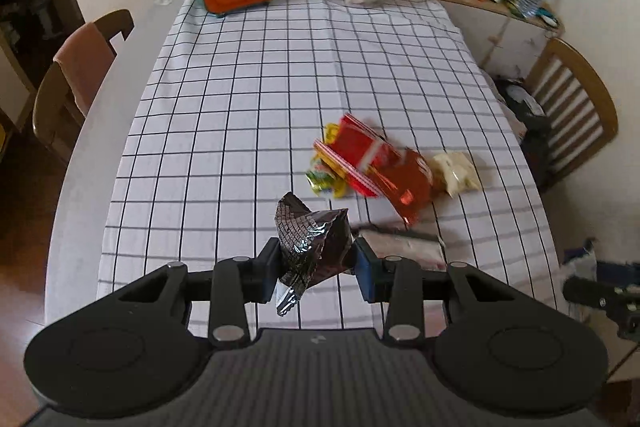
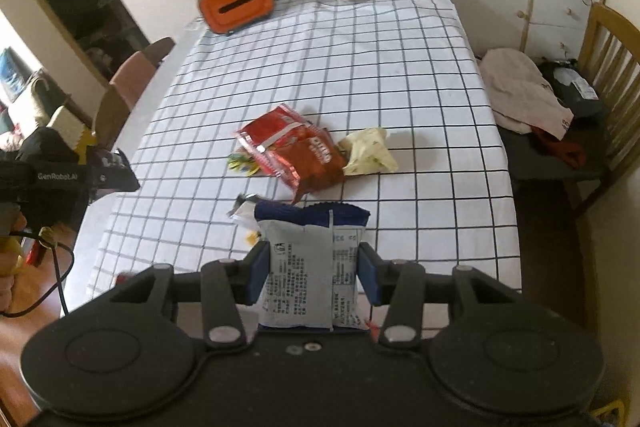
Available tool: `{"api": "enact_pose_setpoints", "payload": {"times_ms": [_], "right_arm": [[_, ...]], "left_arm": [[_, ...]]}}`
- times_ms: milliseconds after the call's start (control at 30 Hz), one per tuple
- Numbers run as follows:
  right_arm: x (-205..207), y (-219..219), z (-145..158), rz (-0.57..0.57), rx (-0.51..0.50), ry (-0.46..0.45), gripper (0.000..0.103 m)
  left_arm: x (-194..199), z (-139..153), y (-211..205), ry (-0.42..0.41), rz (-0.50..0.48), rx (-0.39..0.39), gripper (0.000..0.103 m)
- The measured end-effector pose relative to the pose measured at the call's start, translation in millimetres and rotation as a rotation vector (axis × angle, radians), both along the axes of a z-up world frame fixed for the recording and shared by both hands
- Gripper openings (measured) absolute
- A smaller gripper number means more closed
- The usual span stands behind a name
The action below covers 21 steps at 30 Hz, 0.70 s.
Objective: Organize snacks
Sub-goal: 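Lift both held snacks and carry them over the white box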
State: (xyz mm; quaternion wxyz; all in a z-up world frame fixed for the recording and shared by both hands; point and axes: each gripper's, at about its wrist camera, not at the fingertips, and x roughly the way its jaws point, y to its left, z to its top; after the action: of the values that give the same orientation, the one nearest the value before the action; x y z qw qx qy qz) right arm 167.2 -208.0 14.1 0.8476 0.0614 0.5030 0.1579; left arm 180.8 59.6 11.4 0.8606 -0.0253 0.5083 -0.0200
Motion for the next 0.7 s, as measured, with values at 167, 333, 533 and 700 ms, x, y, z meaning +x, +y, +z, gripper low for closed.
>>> {"api": "enact_pose_setpoints", "payload": {"times_ms": [167,333,533,700], "right_arm": [[-21.0,4.0,6.1,0.045,-0.005,-0.012,0.046],[-42.0,9.5,1.1,0.091,-0.001,-0.001,0.046],[-62.8,23.2,-22.4,0.145,0.003,0.062,0.046],[-75.6,37.1,-42.9,0.186,-0.011,0.108,0.046]], "left_arm": [[-34.6,6.3,-16.8,-0.021,-0.057,0.027,0.038],[-58.3,-7.4,-28.0,0.007,-0.044,0.061,0.038],[-85.9,-26.8,-40.3,0.052,-0.063,0.053,0.038],[-103.3,-48.7,-54.5,0.095,-0.103,0.069,0.038]]}}
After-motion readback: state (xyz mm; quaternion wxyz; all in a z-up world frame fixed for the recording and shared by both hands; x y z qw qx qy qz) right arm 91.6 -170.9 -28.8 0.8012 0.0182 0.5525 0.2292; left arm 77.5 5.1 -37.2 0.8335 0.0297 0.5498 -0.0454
